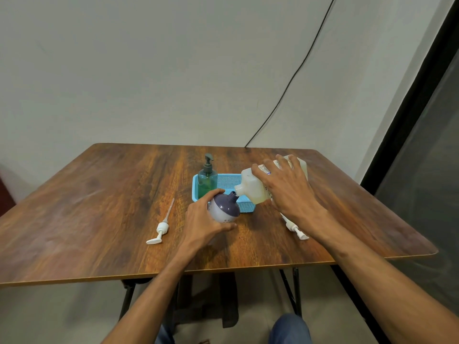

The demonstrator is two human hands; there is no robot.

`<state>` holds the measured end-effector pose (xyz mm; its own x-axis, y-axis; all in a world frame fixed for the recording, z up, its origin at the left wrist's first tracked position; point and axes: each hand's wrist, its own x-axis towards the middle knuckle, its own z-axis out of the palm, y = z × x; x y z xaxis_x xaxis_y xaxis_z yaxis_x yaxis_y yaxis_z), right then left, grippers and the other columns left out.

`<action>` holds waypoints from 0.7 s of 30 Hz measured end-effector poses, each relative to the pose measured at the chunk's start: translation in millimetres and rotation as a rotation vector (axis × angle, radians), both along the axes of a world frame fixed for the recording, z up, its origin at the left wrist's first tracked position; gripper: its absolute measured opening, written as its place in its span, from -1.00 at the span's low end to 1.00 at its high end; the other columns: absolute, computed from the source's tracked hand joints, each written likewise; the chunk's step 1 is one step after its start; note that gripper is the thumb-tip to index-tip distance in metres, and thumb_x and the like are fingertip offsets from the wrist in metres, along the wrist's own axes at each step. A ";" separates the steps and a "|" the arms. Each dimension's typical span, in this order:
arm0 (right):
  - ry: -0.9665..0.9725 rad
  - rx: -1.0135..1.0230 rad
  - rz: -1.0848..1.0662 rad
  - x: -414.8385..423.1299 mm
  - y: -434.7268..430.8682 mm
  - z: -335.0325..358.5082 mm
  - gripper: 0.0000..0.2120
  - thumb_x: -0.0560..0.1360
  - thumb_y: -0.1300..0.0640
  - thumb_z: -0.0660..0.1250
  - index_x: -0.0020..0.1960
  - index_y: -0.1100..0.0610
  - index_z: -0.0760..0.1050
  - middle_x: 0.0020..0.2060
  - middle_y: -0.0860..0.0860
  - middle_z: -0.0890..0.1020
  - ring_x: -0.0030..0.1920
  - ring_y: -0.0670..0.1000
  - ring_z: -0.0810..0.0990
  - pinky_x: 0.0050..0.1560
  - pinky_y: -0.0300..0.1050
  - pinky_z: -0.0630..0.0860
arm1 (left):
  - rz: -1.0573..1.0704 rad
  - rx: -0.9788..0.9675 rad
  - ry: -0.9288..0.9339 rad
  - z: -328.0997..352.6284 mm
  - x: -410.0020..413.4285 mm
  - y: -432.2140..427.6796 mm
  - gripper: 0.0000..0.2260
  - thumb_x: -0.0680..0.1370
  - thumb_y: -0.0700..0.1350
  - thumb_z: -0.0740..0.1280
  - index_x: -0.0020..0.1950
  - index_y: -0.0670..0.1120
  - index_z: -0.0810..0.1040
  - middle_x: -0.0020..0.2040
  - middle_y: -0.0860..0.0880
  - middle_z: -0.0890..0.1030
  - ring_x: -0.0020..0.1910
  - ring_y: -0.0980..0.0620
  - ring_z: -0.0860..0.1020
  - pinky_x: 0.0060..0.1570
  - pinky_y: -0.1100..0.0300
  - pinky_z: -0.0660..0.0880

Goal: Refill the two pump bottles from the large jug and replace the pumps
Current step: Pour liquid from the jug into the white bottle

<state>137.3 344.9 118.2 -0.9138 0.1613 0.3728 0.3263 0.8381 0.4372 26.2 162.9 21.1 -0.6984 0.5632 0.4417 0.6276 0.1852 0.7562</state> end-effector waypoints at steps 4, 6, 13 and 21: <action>-0.009 0.003 -0.002 -1.5 -1.2 1.5 -0.30 0.42 0.07 0.52 0.47 0.01 0.29 0.41 0.16 0.43 0.41 0.33 0.36 0.41 0.33 0.21 | 0.007 0.013 -0.013 -0.4 1.7 0.2 -0.16 0.14 0.33 0.45 0.34 -0.05 0.50 0.21 0.02 0.61 0.10 0.15 0.54 0.09 0.48 0.37; -0.012 0.017 -0.003 -1.3 -1.2 1.2 -0.31 0.42 0.08 0.52 0.46 0.01 0.29 0.40 0.15 0.44 0.40 0.33 0.37 0.40 0.33 0.22 | 0.016 0.004 -0.009 -1.0 1.3 0.6 -0.18 0.16 0.27 0.52 0.34 -0.06 0.50 0.22 -0.01 0.61 0.10 0.15 0.53 0.08 0.52 0.34; -0.005 0.032 0.006 -1.6 -0.4 1.9 -0.37 0.39 0.15 0.52 0.41 0.05 0.37 0.33 0.17 0.50 0.34 0.35 0.43 0.35 0.34 0.30 | 0.043 0.009 0.012 -3.1 0.3 2.1 -0.27 0.25 0.02 0.66 0.36 -0.07 0.49 0.25 -0.03 0.60 0.11 0.14 0.51 0.19 0.28 0.46; -0.016 0.043 0.006 -3.5 0.0 2.9 -0.34 0.40 0.13 0.52 0.43 0.04 0.34 0.36 0.18 0.47 0.36 0.35 0.40 0.36 0.35 0.28 | 0.042 0.015 0.005 -6.5 -2.8 3.3 -0.23 0.21 0.13 0.62 0.37 -0.05 0.49 0.25 -0.02 0.60 0.16 0.08 0.54 0.25 0.09 0.50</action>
